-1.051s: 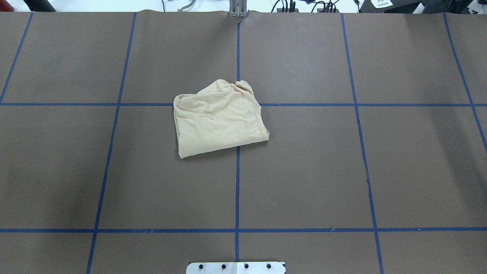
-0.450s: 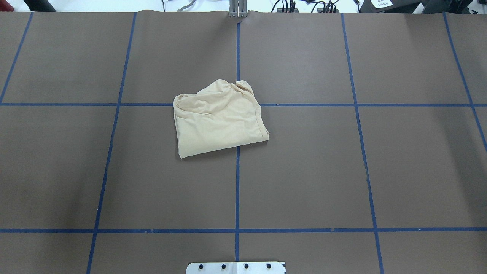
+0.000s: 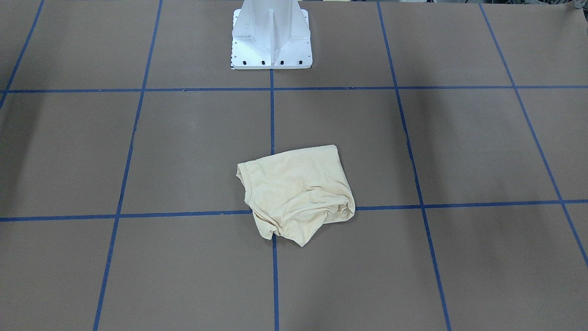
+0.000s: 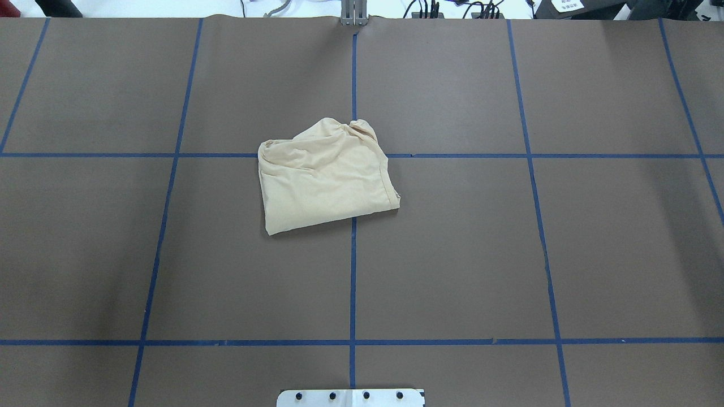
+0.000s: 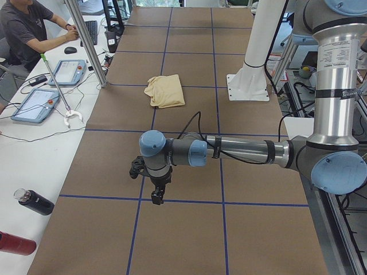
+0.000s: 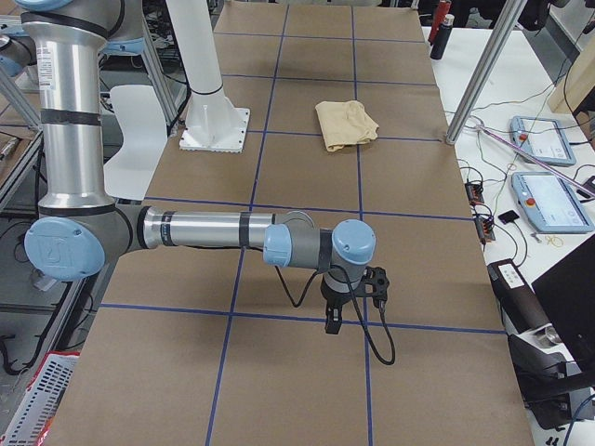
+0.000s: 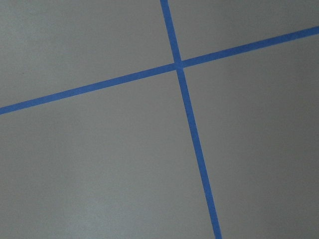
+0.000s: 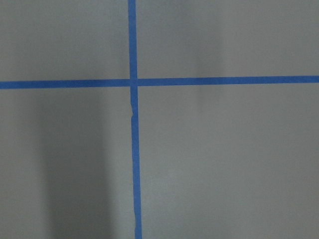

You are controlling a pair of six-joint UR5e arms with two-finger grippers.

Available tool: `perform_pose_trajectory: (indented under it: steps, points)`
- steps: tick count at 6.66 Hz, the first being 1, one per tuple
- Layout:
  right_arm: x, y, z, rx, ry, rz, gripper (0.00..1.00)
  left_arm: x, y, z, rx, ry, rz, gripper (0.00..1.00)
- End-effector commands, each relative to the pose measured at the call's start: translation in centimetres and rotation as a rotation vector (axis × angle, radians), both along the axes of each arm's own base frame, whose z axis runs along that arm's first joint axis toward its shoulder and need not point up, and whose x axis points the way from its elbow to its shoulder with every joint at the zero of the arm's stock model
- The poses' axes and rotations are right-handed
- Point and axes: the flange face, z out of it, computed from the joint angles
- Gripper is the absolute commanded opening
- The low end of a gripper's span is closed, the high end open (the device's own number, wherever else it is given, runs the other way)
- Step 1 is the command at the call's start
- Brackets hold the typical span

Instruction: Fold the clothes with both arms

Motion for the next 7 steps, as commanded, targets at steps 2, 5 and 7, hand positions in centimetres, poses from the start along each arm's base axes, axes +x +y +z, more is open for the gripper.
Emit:
perform_pose_trajectory:
  steps: [2,5,7]
  points:
    - [-0.12,-0.47,-3.47,0.056,-0.009,0.029,1.0,0.01,-0.03,-0.06,0.001,0.001,0.0,1.0]
    - [-0.33,-0.35,-3.32,0.048,-0.038,0.026,1.0,0.03,-0.16,-0.2,0.0,0.003,-0.002,1.0]
    - [-0.37,0.07,-2.92,0.037,-0.044,0.027,1.0,0.47,0.04,-0.27,-0.024,0.062,-0.007,1.0]
